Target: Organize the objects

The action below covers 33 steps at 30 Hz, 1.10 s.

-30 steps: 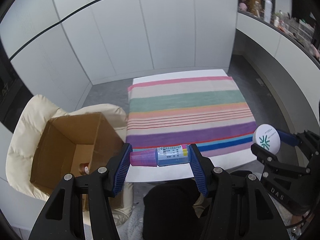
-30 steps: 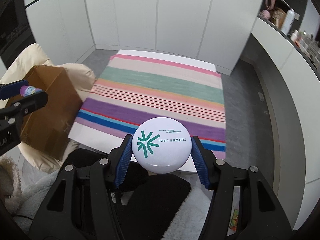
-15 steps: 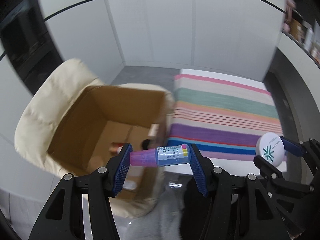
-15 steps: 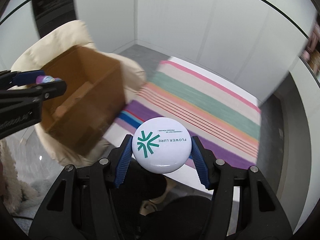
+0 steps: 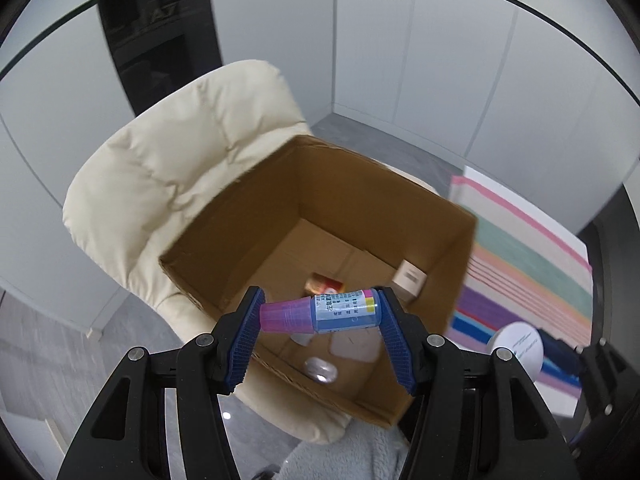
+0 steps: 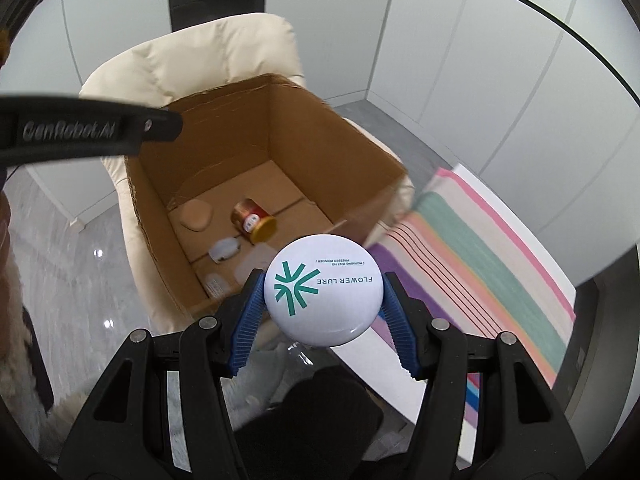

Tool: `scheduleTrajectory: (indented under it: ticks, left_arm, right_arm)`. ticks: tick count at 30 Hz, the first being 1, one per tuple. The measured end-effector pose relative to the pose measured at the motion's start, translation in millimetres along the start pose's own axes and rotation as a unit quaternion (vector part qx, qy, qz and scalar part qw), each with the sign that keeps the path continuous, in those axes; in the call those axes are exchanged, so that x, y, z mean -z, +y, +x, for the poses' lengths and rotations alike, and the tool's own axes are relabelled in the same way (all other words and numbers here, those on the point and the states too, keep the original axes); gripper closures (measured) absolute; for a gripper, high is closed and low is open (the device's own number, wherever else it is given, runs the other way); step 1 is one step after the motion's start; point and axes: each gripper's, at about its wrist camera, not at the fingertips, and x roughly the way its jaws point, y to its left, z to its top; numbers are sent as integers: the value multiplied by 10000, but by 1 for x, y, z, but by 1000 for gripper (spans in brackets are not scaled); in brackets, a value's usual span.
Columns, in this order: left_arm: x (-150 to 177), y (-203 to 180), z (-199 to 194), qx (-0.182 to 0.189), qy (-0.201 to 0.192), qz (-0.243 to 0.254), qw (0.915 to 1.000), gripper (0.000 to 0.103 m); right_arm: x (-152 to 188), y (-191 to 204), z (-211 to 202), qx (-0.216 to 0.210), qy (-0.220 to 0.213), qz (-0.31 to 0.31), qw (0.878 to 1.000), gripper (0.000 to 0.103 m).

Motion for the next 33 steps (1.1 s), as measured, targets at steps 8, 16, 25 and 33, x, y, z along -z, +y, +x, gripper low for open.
scheduleTrajectory:
  ticks: [8, 16, 25, 33]
  left_arm:
    - [-16, 23, 49, -192, 355, -301, 9987, 44]
    - [-19, 37, 81, -171, 635, -535, 9964, 43]
    - [-22, 37, 68, -178, 436, -410, 9980, 8]
    - [-27, 28, 35, -94, 388, 42, 9992, 8]
  right_arm:
    - [-36, 17, 36, -266, 71, -125, 9995, 43]
    - [-63, 23, 77, -415, 186, -7, 9990, 41]
    - [-64, 10, 67, -378, -67, 287, 9989, 0]
    - [-45, -21, 26, -13, -107, 1035, 9946, 0]
